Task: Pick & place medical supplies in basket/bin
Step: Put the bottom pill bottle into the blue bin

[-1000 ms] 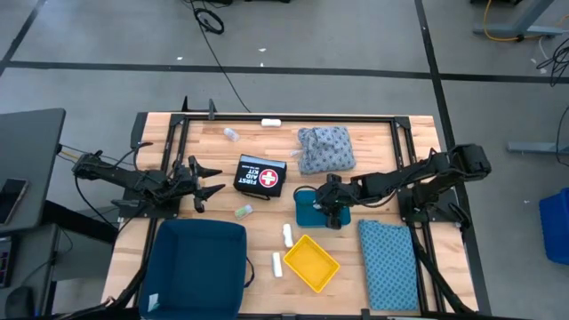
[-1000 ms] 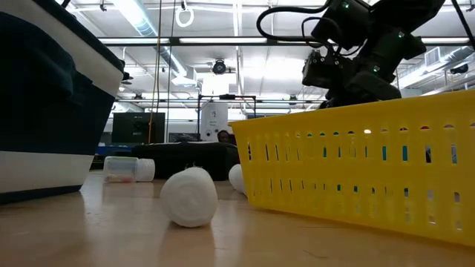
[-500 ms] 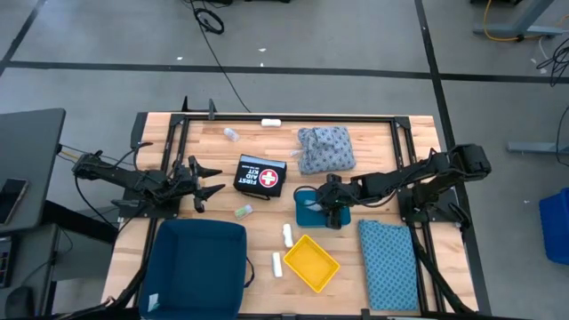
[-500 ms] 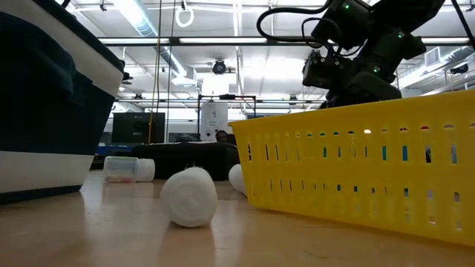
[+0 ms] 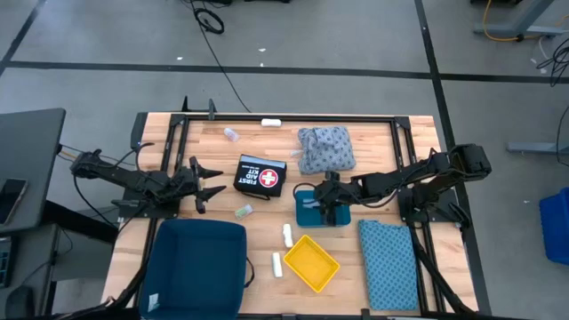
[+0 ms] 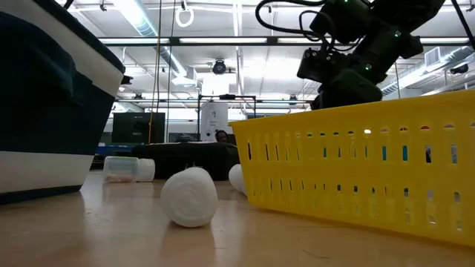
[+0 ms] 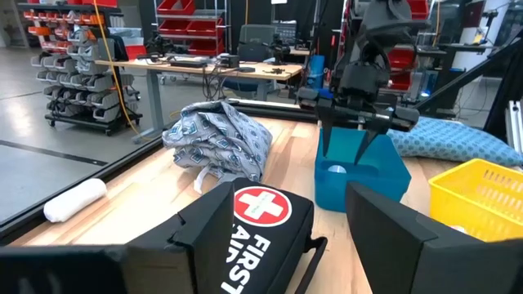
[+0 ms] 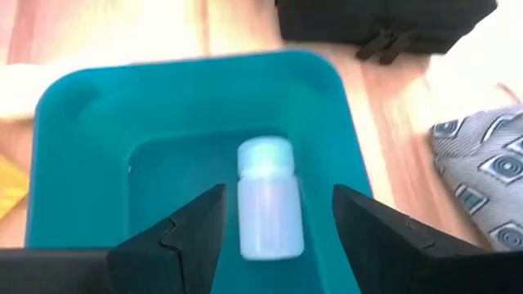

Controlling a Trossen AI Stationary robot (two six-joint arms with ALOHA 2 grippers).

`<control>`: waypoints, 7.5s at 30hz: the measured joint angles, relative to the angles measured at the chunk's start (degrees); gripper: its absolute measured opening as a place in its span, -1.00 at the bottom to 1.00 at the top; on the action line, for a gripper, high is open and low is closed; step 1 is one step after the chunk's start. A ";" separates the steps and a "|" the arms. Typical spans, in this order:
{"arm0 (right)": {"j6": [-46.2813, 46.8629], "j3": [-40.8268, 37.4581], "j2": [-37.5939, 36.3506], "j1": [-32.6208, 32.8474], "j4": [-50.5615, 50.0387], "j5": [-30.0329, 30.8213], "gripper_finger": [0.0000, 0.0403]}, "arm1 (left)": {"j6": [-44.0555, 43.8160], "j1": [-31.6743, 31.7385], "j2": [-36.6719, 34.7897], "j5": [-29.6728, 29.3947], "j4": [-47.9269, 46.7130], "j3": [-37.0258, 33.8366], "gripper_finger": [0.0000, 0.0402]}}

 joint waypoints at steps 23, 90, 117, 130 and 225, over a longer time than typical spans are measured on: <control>-13.01 0.00 -0.59 2.91 17.23 4.14 0.16 | -0.94 6.29 18.20 0.53 5.36 7.86 0.10; -8.84 -42.14 -40.22 -8.31 52.99 -6.50 0.16 | 12.92 43.25 66.47 14.94 -37.57 52.07 0.10; -9.30 -42.14 -40.22 -8.31 51.34 -10.39 0.16 | 58.55 65.99 78.44 25.71 -44.53 63.82 0.10; -9.07 -42.14 -40.22 -8.31 51.34 -9.99 0.16 | 62.57 66.46 87.24 28.63 -44.53 63.87 0.10; -7.96 -42.14 -40.19 -8.32 48.63 -10.06 0.16 | -13.54 61.43 92.89 26.65 -60.79 83.25 -0.23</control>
